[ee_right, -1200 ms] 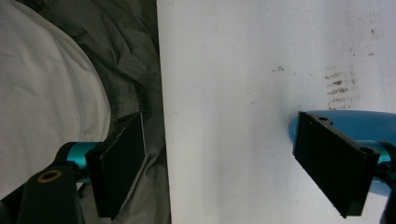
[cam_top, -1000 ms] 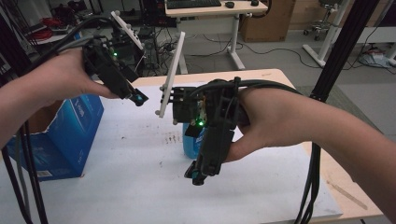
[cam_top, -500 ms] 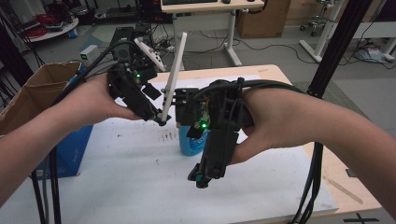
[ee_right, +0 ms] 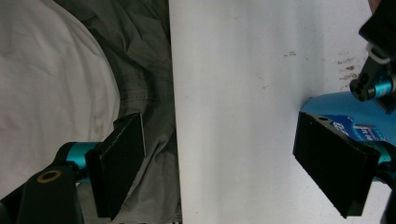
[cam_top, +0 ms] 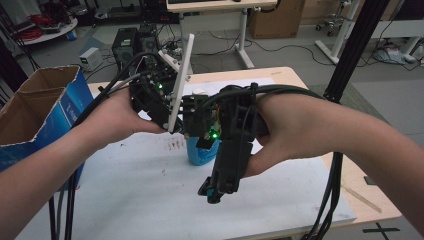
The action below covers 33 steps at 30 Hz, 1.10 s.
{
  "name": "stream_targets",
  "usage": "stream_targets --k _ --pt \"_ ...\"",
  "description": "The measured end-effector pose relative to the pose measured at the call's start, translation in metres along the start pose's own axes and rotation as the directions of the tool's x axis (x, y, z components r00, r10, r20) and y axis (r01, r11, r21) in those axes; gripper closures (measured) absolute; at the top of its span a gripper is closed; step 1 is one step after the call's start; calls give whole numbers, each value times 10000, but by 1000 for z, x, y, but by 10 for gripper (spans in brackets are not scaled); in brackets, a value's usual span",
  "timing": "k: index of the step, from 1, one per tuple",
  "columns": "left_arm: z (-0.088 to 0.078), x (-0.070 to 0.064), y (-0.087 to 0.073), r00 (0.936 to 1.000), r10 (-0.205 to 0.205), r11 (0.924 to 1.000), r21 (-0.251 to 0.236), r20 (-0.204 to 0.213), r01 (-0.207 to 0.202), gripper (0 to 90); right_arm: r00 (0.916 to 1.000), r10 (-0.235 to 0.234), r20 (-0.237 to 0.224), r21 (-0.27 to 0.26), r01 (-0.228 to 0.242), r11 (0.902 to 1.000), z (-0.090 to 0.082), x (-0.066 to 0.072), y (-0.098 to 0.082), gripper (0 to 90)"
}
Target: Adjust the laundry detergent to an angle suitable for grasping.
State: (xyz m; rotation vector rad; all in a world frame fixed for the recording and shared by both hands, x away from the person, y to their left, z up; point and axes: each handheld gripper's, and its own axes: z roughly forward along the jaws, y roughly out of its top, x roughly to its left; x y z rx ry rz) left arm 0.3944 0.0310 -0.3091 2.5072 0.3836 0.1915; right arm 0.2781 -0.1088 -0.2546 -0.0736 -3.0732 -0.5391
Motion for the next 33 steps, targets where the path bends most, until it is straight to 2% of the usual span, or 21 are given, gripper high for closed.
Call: stream_targets --k 10,14,33 --pt "18 -1 4 9995 -259 9995 -165 -169 256 200 10000 -51 -55 -10 51 10000 2 3 -2 161" --pt "21 -1 6 9994 -272 9994 -218 -208 268 200 9999 -66 -100 29 67 10000 3 3 -2 161" --pt "39 -4 8 9944 -861 9958 -348 -611 841 201 9999 -58 -146 28 58 10000 6 0 -2 161"
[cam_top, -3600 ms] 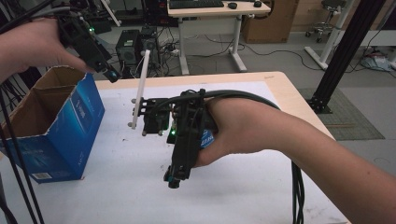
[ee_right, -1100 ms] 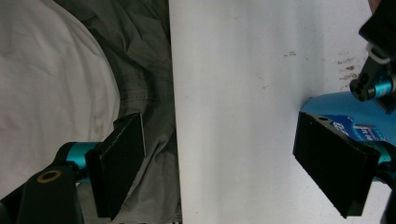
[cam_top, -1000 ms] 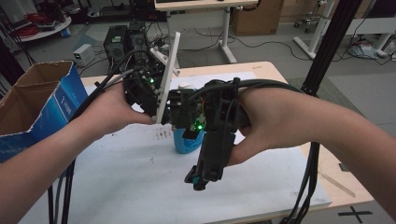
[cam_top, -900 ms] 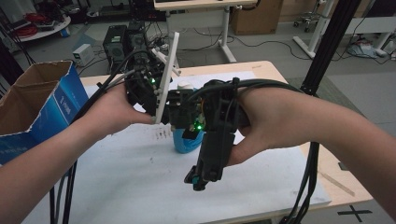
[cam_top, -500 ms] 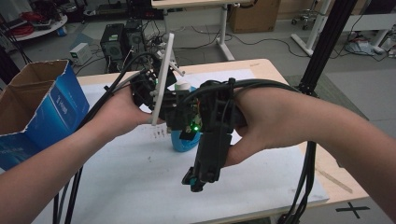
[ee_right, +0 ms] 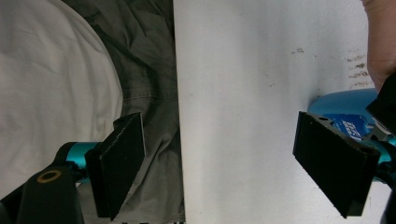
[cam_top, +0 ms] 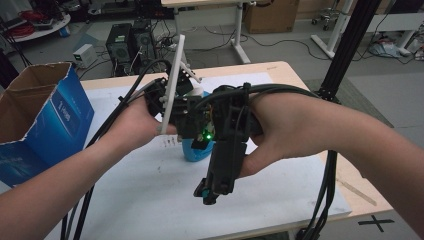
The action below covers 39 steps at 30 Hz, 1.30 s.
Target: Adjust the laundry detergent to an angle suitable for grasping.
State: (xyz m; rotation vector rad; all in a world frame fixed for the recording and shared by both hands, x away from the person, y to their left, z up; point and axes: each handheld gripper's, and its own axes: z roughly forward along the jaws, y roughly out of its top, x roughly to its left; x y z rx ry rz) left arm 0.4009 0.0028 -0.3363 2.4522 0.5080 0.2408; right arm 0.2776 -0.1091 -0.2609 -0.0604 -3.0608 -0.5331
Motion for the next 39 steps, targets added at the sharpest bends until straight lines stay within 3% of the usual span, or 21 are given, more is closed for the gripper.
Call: stream_targets --k 12,39 --pt "3 0 0 9996 -265 9996 -39 -98 264 223 10000 56 10 2 -56 10000 1 -1 -1 161" --pt "5 0 0 9982 -522 9986 -83 296 525 319 10000 66 -43 54 -66 10000 3 -3 -1 161"
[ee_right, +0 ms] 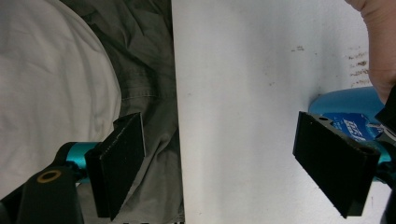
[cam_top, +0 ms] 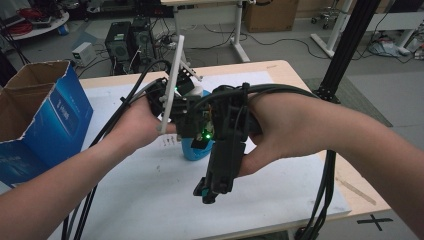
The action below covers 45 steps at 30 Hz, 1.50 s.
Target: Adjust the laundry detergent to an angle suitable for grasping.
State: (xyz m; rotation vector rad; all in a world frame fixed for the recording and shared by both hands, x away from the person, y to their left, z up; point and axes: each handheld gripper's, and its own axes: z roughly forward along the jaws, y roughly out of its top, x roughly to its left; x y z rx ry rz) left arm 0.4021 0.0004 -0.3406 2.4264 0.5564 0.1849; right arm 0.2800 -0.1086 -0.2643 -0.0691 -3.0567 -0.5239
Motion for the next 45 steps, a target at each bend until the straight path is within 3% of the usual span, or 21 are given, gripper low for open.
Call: stream_targets --k 17,29,33,45 --pt "0 -1 0 9999 0 10000 -83 127 1 385 10000 4 -32 -6 -4 10000 1 -1 -1 161" --pt "-2 -4 1 9998 159 9998 -131 -153 -161 404 10000 48 -45 -10 -49 10000 1 -1 -2 161" --pt "-6 -1 2 10000 66 9993 -357 -73 -68 430 10000 88 -39 -9 -88 10000 1 0 -1 161" --pt "-6 -2 2 9998 163 9993 -326 -71 -165 444 10000 77 -58 20 -77 10000 2 1 -2 161"
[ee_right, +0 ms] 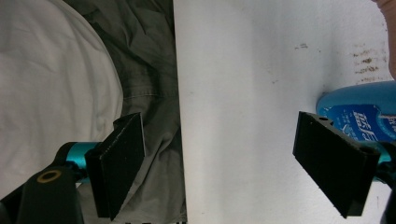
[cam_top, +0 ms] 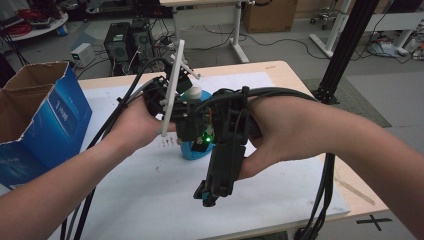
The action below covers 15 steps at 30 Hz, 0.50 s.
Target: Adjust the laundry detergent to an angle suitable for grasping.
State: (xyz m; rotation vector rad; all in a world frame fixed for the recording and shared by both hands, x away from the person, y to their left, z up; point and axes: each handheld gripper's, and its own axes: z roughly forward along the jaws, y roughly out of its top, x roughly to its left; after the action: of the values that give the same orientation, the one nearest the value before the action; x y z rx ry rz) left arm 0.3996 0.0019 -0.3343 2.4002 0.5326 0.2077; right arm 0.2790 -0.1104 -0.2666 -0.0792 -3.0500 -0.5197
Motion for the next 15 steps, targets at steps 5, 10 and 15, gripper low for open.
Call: stream_targets --k 5,10,15 --pt "-2 1 -1 9996 216 9998 2 170 -216 449 10000 -27 -13 -5 27 10000 0 0 0 161" --pt "-12 7 -1 9987 379 9986 -373 339 -367 450 10000 -31 21 -51 31 10000 -1 0 1 161" --pt "-30 16 -1 9961 779 9951 -649 427 -750 450 10000 -71 -3 -53 71 10000 -2 0 3 161"
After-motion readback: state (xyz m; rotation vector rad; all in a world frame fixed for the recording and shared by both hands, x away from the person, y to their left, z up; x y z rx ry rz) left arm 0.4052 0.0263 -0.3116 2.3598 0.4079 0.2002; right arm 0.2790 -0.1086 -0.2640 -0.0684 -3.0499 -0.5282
